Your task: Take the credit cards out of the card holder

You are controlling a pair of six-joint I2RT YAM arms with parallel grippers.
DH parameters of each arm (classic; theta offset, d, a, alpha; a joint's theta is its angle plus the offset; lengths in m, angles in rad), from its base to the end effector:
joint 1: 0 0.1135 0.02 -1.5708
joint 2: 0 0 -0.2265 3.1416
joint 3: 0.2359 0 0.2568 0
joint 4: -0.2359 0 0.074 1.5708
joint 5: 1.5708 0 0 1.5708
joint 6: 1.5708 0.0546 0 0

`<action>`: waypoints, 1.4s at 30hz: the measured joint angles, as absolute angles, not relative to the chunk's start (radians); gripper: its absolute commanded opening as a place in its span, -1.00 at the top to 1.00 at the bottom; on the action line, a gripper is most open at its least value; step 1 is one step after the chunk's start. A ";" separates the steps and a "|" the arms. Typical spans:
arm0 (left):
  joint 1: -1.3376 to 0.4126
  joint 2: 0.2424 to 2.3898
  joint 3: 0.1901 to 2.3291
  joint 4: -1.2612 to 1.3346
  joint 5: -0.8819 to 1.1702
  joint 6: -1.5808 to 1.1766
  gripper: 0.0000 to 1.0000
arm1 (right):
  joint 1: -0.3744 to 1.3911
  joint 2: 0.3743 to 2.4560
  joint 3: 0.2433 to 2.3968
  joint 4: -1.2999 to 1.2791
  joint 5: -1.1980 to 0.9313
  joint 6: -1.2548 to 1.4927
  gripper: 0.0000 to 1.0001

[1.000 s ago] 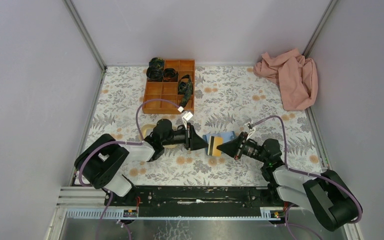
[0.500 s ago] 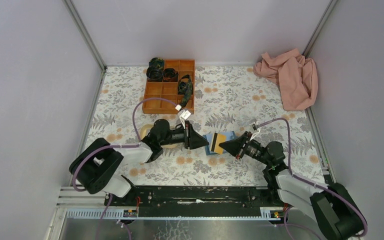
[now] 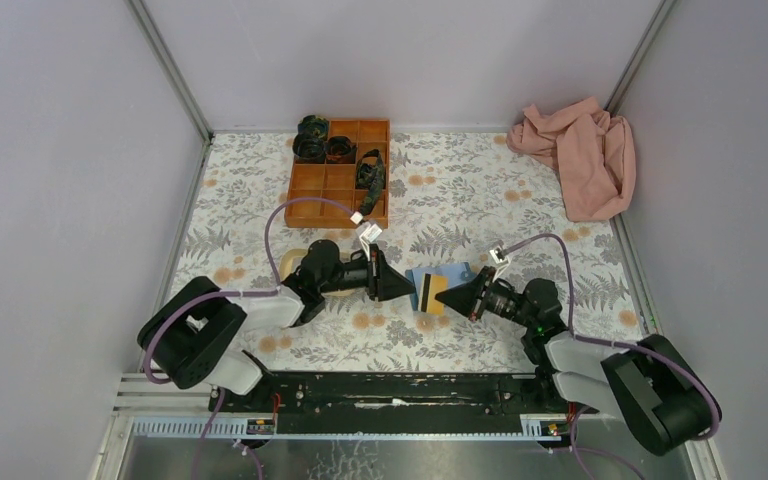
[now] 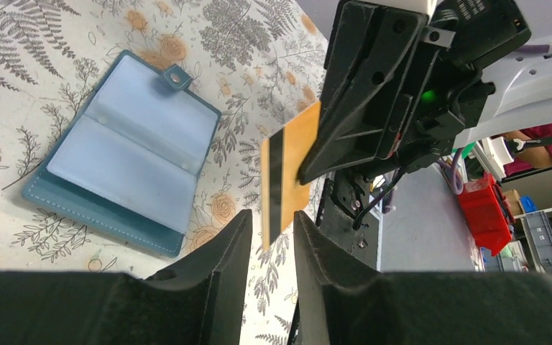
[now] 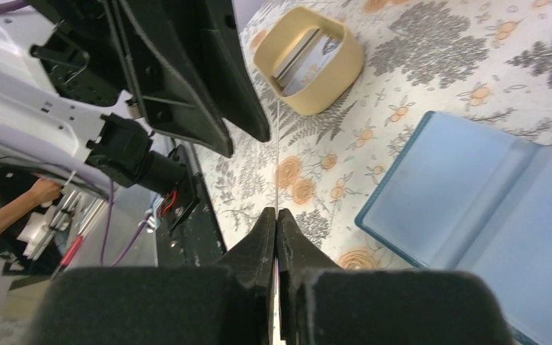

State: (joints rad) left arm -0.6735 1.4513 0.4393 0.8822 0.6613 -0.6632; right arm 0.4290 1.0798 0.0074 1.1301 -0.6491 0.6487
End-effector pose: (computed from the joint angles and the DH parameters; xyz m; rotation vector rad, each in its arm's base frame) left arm 0.2076 -0.2086 0.1433 0.5674 1.8484 -1.5060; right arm 0.1705 0.1143 0.1294 -0.3885 1.6402 1.3217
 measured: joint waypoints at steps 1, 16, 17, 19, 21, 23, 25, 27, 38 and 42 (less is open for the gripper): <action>-0.673 1.457 0.439 0.880 0.664 -0.663 0.31 | 0.429 1.103 0.007 1.157 -0.664 0.659 1.00; -0.673 1.504 0.483 0.788 0.636 -0.639 0.30 | 0.429 1.024 0.007 1.189 -0.716 0.670 1.00; -0.673 1.504 0.482 0.786 0.634 -0.639 0.30 | 0.429 1.025 0.007 1.185 -0.717 0.667 1.00; -0.673 1.502 0.482 0.784 0.631 -0.639 0.30 | 0.429 1.032 0.007 1.180 -0.717 0.663 1.00; -0.673 1.499 0.482 0.784 0.630 -0.639 0.29 | 0.429 1.045 0.007 1.179 -0.718 0.662 1.00; -0.673 1.494 0.482 0.785 0.631 -0.640 0.29 | 0.429 1.061 0.007 1.179 -0.719 0.660 1.00; -0.673 1.493 0.482 0.791 0.632 -0.642 0.29 | 0.429 1.078 0.007 1.179 -0.720 0.659 1.00; -0.673 1.493 0.481 0.795 0.638 -0.647 0.29 | 0.429 1.088 0.007 1.179 -0.720 0.659 1.00; -0.673 1.510 0.479 0.872 0.693 -0.692 0.27 | 0.429 1.097 0.008 1.190 -0.729 0.657 1.00; -0.673 1.542 0.478 0.927 0.727 -0.720 0.25 | 0.429 1.130 0.008 1.232 -0.752 0.673 1.00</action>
State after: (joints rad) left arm -0.6731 1.5421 0.4782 0.9272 0.7269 -0.7200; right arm 0.4290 1.1297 0.0078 1.2320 -0.7517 0.6731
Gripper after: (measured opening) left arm 0.364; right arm 0.028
